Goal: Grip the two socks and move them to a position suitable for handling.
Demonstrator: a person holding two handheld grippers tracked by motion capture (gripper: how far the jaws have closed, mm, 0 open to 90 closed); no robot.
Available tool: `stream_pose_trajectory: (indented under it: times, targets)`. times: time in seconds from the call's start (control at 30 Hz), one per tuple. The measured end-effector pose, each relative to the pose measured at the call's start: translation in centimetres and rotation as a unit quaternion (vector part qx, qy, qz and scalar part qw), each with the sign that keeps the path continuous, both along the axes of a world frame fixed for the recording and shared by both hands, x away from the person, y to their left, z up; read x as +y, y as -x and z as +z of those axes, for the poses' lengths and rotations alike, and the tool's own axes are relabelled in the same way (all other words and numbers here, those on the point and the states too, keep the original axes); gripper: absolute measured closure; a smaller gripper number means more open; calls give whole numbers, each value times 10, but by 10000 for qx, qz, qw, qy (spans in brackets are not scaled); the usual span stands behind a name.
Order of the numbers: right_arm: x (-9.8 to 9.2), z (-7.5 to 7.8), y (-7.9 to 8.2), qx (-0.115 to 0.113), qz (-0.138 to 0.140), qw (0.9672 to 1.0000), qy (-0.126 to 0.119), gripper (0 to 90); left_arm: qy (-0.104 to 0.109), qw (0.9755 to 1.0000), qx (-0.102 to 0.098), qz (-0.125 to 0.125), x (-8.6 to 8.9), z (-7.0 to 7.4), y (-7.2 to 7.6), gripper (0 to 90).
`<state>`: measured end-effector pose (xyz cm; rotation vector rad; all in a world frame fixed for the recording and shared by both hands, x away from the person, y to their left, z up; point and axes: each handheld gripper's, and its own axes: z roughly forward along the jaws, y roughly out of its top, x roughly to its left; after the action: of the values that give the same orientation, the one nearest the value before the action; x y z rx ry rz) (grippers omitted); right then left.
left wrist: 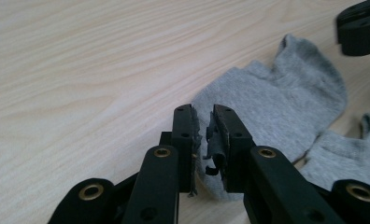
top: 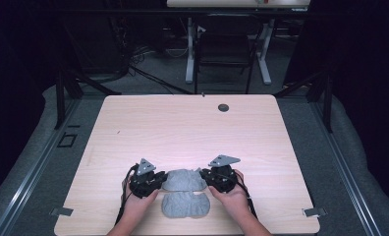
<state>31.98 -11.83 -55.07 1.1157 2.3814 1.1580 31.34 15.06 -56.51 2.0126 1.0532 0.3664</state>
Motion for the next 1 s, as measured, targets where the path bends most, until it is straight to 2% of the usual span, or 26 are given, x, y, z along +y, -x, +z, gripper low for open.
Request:
stream_pose_trajectory:
  times: [0.07, 0.1, 0.17, 0.23, 0.3, 0.37, 0.53, 0.57, 0.67, 0.73, 0.83, 1.0]
  targets:
    - [2, -2, -1, 40, 30, 10000, 39, 786, -33, 10000, -22, -83, -2, 1, 0, 795]
    - [7, -7, -4, 100, 70, 9999, 105, 772, -69, 9999, 32, -102, -4, -1, 1, 795]
    - [8, -11, -6, 144, 72, 9997, 205, 761, -120, 9999, -22, -31, -5, -2, 1, 787]
    - [9, -14, -8, 162, 38, 9995, 249, 753, -72, 9999, -128, 5, -3, 1, 2, 787]
    - [8, -15, -9, 160, 14, 9995, 254, 747, -27, 9999, -124, 4, -2, 2, 2, 785]
    - [8, -16, -9, 187, 15, 9995, 261, 743, -14, 10000, -26, -34, -2, 4, 1, 778]
    - [11, -18, -8, 175, 17, 9991, 383, 743, -135, 9998, 30, -146, -8, -2, 2, 767]
    - [12, -19, -8, 178, 8, 9988, 460, 743, -259, 9994, 100, -200, -11, -6, 1, 762]
    - [13, -23, -8, 211, -64, 9989, 420, 740, -337, 9991, 159, -222, -11, -12, 0, 760]
    - [12, -25, -8, 234, -86, 9987, 447, 735, -282, 9993, 180, -179, -11, -13, 1, 761]
    - [10, -26, -7, 229, -143, 9989, 392, 730, -316, 9991, 169, -217, -9, -13, 0, 763]
    - [7, -26, -4, 234, -227, 9984, 470, 722, -300, 9993, 174, -158, -8, -14, 0, 769]
